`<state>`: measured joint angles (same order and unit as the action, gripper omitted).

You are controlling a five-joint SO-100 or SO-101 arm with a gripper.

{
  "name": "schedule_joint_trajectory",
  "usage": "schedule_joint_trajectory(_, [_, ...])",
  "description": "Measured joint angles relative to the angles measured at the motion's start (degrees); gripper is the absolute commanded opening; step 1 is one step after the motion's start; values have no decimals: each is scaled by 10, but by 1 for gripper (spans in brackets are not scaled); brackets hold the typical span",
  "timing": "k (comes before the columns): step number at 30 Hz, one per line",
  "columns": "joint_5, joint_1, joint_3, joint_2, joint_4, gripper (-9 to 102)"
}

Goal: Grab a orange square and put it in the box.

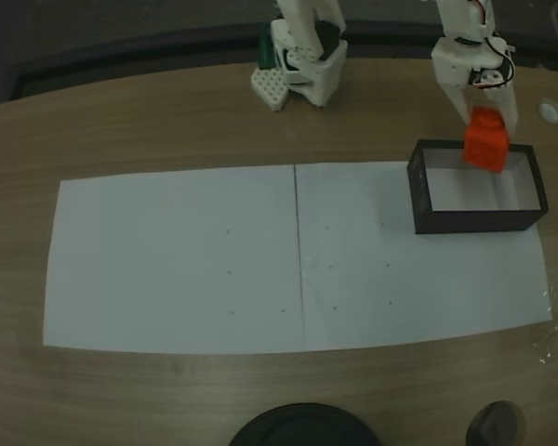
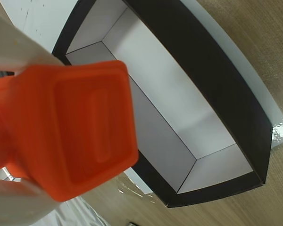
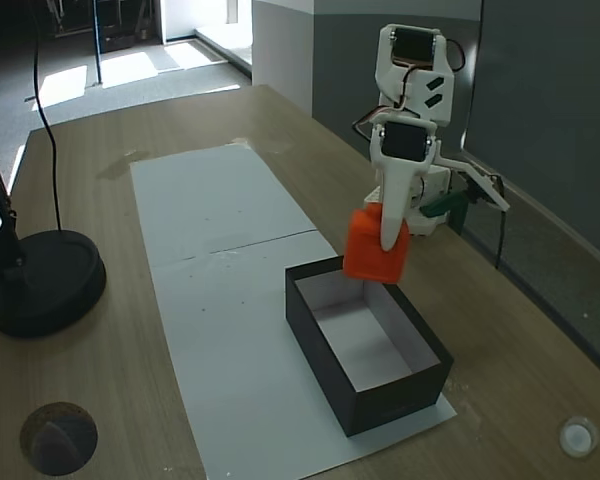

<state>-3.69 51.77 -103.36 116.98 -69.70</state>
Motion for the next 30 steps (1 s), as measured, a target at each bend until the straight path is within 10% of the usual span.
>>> schedule_joint_trajectory(17, [0,14,-4,-47,24,1])
schedule_joint_trajectory(23, [4,15,-4,-47,24,25])
schedule_joint_trajectory(30, [4,15,-4,-47,24,22])
